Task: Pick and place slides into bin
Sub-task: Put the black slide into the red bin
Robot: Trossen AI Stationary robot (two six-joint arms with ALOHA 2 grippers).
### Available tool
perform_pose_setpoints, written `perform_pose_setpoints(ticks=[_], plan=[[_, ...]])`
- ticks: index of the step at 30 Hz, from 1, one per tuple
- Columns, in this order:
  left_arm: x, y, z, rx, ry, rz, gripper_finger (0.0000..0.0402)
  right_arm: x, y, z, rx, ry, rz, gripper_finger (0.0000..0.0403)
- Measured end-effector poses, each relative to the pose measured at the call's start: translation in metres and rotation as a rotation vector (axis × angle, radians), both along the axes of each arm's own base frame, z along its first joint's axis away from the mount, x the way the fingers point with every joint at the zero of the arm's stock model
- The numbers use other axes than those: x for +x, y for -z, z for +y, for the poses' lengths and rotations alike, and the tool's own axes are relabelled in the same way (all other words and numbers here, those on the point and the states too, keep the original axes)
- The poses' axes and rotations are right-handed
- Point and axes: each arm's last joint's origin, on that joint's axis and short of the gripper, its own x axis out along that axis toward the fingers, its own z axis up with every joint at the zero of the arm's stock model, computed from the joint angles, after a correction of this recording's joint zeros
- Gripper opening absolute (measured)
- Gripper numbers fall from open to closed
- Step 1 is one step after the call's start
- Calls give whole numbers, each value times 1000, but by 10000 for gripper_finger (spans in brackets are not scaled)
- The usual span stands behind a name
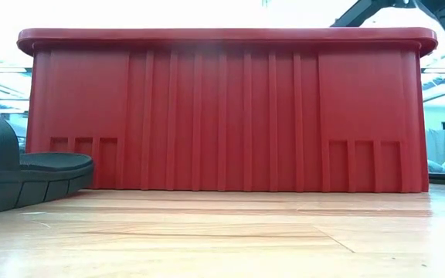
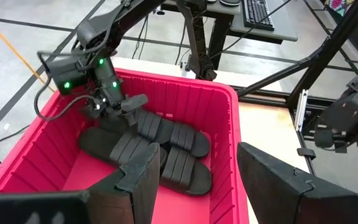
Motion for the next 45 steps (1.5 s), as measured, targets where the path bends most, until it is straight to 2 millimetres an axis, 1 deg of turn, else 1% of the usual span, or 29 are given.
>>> perform_pose_setpoints(ticks=[4, 8, 12, 19, 24, 29, 35, 39, 45], plan=[[0, 0, 0, 2, 1, 0, 209, -7, -18, 1, -40, 19, -39, 237], [0, 0, 0, 11, 5, 0, 209, -11, -40, 5, -82, 71, -89, 245], [0, 0, 0, 11, 6, 0, 209, -11, -64, 11, -137, 120, -162, 242], [0, 0, 0, 11, 6, 4, 209, -6, -110, 25, -218, 220, -342, 231], [-1, 2, 0, 11, 10, 23, 209, -2, -137, 35, -250, 258, -476, 226], [-10, 0, -3, 25, 18, 30, 209, 8, -153, 46, -237, 270, -571, 226], [-31, -8, -9, 43, 21, -7, 209, 26, -162, 62, -188, 261, -643, 221], [-48, -15, -14, 51, 19, -45, 209, 39, -169, 76, -204, 276, -691, 221], [-64, -20, -19, 14, -2, -78, 209, 56, -187, 98, -220, 279, -857, 217]])
